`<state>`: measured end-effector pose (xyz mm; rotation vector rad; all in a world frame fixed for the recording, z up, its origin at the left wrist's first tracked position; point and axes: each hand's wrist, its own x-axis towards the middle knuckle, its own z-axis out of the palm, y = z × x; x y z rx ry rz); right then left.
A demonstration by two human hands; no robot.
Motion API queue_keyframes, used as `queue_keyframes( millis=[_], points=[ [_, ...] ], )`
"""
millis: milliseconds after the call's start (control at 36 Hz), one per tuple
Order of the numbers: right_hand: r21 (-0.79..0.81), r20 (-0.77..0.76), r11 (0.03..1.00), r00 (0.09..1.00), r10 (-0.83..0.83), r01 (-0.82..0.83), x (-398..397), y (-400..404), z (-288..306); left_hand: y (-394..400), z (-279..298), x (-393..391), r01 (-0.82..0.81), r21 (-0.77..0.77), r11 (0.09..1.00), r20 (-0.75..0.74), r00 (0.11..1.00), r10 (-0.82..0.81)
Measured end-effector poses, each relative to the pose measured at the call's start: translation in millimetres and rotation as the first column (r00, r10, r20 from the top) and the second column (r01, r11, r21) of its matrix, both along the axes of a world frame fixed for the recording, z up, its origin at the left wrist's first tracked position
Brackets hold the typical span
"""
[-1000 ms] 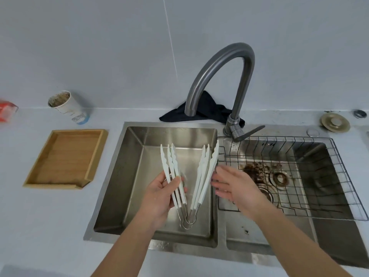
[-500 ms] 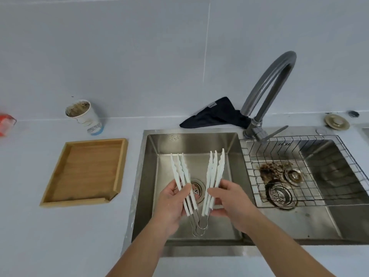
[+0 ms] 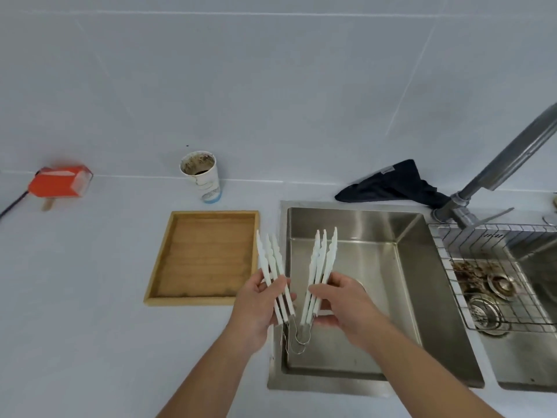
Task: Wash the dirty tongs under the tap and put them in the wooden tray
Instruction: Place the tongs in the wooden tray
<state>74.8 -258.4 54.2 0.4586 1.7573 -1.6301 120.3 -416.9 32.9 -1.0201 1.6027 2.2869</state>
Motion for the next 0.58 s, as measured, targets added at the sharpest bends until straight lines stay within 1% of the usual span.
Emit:
queue_keyframes(
  millis=[111,250,389,583],
  points=[
    [-0.019,0.022,0.999,0.998,0.051,-0.051,1,-32,-1,-32,1,7,-0.057,0.0,0.998,-0.016,0.998,0.057],
    [-0.036,-0.006,0.996,0.997,0.082,-0.082,0,-70,-1,-65,0,13,-0.114,-0.01,0.993,-0.012,0.993,0.114],
    [-0.014,-0.003,0.991,0.991,0.134,-0.135,-3,-107,0,-99,-2,17,-0.141,-0.026,0.99,-0.012,0.99,0.141],
    [-0.002,0.06,0.985,0.983,0.173,-0.173,-13,-151,-10,-143,-10,11,-0.138,-0.051,0.989,0.019,0.99,0.139]
  ],
)
